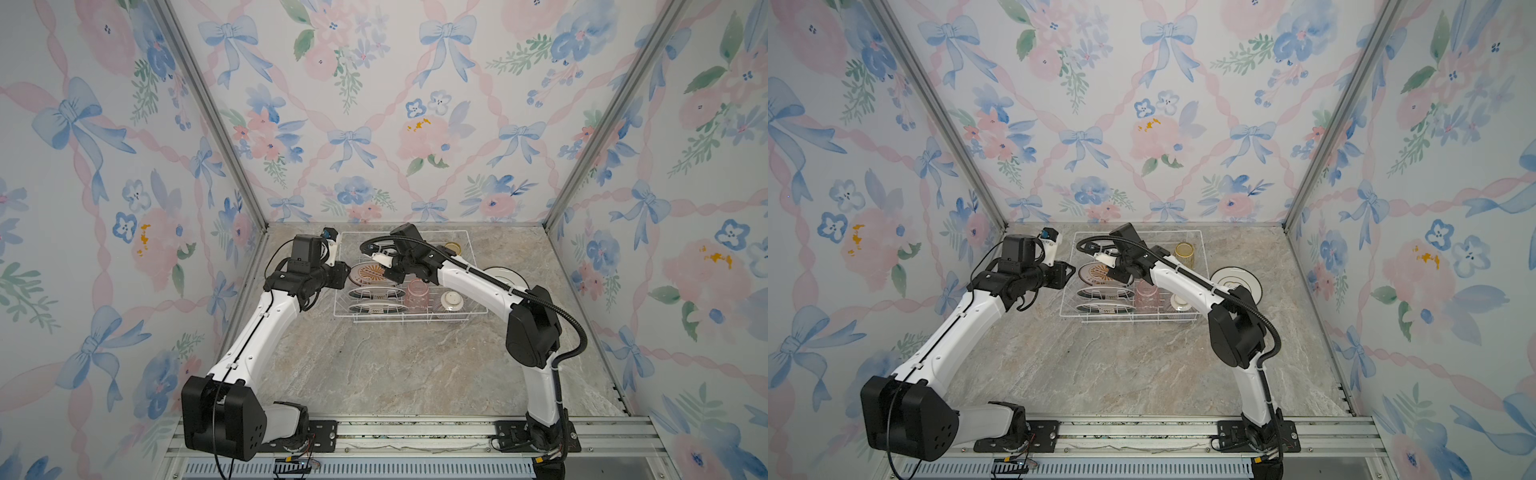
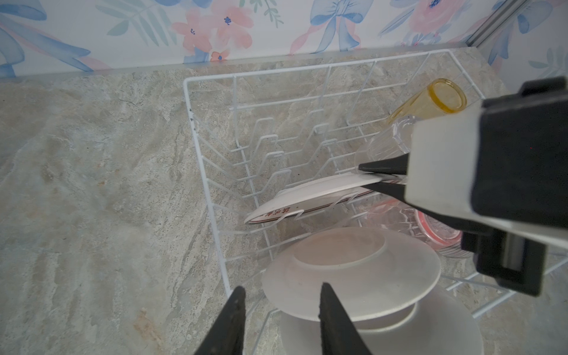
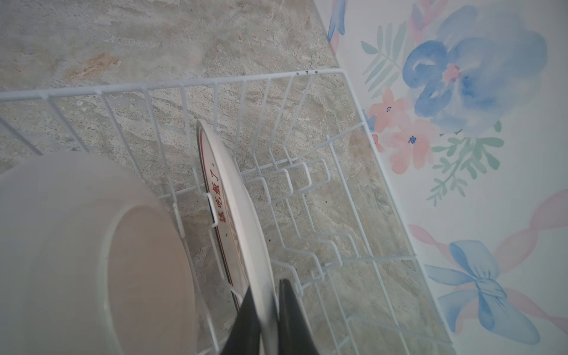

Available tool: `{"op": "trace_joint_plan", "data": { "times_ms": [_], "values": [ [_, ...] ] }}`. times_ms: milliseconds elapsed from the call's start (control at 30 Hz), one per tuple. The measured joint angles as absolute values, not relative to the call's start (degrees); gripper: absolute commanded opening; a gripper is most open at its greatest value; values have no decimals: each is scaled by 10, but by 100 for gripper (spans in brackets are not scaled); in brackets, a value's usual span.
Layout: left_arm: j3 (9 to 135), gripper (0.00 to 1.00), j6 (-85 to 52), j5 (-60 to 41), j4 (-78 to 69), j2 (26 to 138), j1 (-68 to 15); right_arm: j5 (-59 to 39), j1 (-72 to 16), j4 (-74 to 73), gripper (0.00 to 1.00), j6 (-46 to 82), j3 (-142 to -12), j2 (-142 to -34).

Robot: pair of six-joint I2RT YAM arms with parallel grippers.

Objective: Unload the mixed dishes from the dish rack
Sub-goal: 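Lift the orange-sunburst plate out of the rack with the right gripper and carry it away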

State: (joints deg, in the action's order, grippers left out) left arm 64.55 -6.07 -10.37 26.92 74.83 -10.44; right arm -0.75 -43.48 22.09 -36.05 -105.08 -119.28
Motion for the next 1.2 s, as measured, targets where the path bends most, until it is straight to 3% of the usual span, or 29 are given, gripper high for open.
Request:
{"op": "trace_joint_plan", "data": {
  "times_ms": [333, 767, 1200],
  "values": [
    [615, 37, -79, -90, 267, 764, -70, 55, -451, 148, 0, -401, -995, -1175],
    [590, 35, -96, -106, 267, 813, -55, 67, -459, 75, 0, -375, -932, -1153],
    [582, 35, -97, -119, 250, 814, -55, 88, -458, 28, 0, -359, -849, -1066]
  ]
}}
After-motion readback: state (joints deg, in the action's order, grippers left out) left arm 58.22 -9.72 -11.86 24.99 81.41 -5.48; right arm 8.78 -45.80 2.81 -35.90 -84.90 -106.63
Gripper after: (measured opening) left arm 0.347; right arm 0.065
